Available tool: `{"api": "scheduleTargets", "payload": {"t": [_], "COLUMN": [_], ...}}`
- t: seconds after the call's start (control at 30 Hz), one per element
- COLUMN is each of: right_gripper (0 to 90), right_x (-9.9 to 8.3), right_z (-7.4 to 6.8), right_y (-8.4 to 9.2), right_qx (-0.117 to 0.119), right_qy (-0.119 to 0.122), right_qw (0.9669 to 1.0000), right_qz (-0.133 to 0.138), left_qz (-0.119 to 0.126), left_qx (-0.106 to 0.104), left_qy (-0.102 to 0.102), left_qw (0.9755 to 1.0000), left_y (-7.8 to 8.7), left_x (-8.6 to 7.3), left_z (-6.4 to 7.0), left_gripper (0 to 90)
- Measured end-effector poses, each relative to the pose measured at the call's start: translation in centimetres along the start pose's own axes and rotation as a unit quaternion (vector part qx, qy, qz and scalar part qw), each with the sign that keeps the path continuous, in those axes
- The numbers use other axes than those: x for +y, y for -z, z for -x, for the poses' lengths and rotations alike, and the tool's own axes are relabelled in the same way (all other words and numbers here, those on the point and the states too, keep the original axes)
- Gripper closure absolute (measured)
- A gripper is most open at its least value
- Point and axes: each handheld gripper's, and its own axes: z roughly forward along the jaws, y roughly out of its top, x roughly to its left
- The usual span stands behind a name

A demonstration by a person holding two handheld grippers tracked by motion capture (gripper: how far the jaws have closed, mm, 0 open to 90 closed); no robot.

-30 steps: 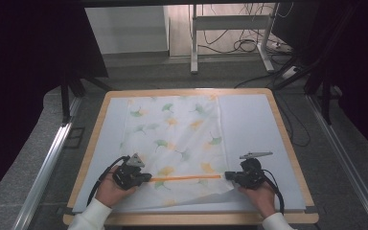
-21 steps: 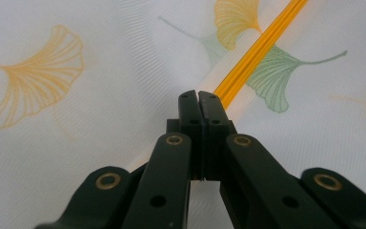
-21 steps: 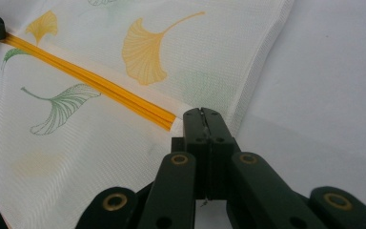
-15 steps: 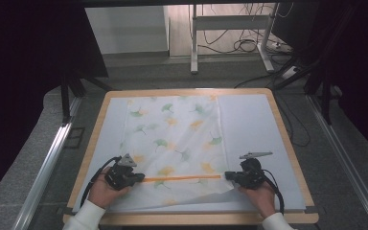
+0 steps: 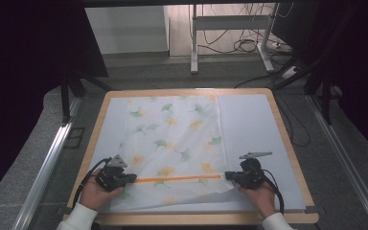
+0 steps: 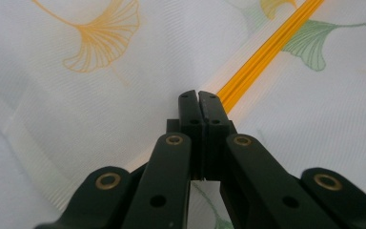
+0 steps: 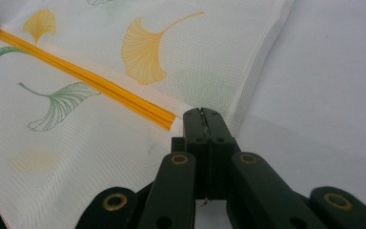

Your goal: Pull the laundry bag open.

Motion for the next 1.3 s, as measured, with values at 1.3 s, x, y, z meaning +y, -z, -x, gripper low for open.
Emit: {"api": "scheduleTargets", "payload": {"t": [1.3], "right_gripper": [89.3], "right_x": [0.0], "right_z": [-0.1], "right_y": [0.0], "right_qx": [-0.002], "right_qy": [0.000], "right_qw": [1.0000], "right_qz": [-0.001], "left_qz": [0.005], "left_qx": [0.019], "left_qy": [0.037], "left_qw": [0.9991], "left_y": [2.0], "left_x": [-2.7], "left_z": [-2.0], "left_gripper": [90.0]}}
